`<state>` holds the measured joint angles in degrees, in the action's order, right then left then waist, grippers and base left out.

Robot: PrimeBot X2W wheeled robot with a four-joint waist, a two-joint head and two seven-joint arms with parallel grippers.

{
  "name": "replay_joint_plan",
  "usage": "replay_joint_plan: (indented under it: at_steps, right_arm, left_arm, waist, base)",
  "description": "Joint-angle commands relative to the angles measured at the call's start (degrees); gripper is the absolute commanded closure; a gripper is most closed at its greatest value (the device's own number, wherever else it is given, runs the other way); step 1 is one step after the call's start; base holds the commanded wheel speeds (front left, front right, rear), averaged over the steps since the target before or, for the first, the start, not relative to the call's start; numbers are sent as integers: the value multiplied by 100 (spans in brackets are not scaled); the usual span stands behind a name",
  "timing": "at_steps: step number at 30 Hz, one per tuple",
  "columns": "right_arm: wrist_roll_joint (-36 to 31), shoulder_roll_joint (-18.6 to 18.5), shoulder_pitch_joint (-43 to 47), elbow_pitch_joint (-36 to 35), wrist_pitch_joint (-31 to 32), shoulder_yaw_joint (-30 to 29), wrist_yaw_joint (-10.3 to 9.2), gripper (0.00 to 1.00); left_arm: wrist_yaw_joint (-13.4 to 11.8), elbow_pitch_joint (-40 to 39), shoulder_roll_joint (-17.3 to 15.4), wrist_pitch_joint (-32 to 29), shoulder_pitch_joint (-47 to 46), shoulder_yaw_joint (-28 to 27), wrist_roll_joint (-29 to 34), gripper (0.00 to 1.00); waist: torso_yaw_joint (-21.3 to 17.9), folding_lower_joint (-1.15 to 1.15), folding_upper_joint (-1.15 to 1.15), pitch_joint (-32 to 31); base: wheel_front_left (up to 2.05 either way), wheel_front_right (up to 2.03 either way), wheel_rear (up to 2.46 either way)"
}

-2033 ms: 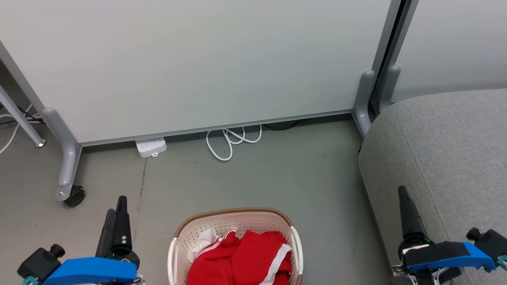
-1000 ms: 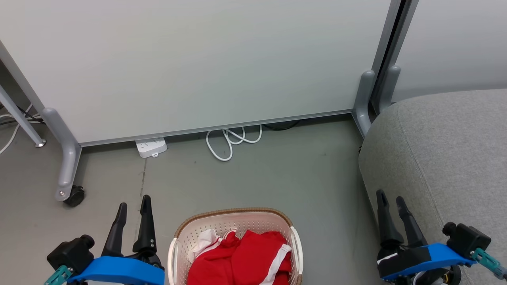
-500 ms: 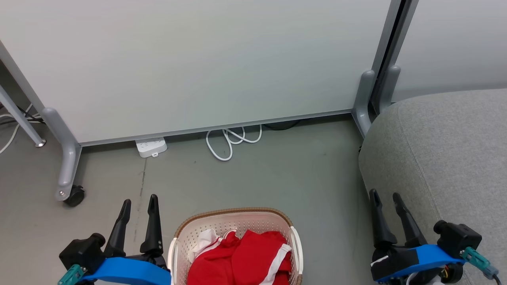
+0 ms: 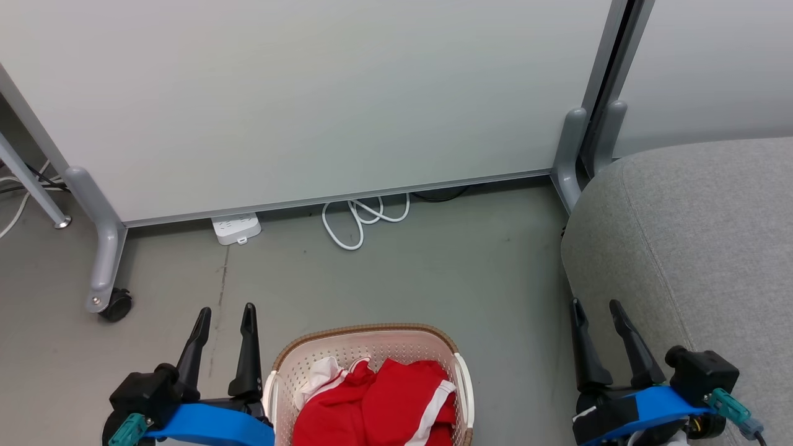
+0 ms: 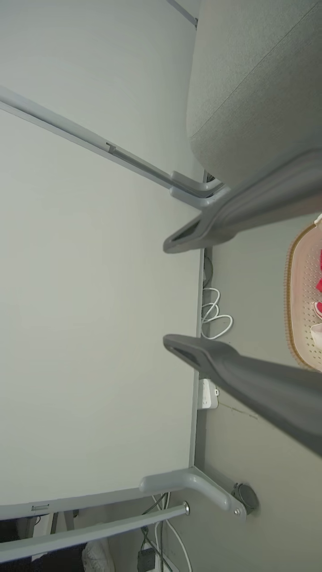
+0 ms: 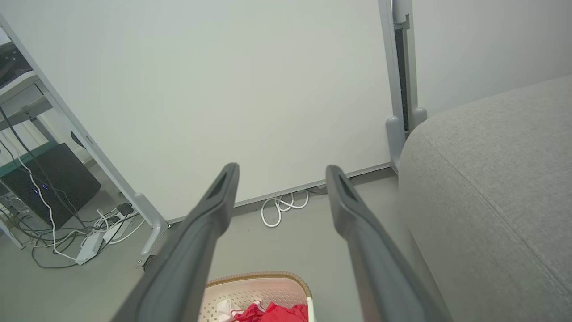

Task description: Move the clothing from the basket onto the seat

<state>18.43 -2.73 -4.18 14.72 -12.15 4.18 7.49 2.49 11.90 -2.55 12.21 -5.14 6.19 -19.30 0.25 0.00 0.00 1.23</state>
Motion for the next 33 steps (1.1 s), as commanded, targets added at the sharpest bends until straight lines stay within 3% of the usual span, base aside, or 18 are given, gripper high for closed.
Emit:
replay_joint_plan:
  at_steps: [1, 26, 33]
  right_arm:
    - [-138, -22, -116, -2, -53, 25, 0, 0]
    - [-1141, -23, -139, 189, -318, 124, -1, 0]
    - [-1110, -23, -142, 226, -307, 114, -1, 0]
  left_arm:
    - [-34, -9, -37, 47, -84, 25, 118, 0]
    - [-57, 139, -47, 320, -93, 176, 1024, 0]
    - [-23, 194, -47, 303, -91, 168, 991, 0]
  waist:
    - [-1, 0, 0, -1]
    - [33, 0, 0, 6]
    - [37, 0, 0, 10]
  base:
    - [0, 0, 0]
    - [0, 0, 0]
    - [0, 0, 0]
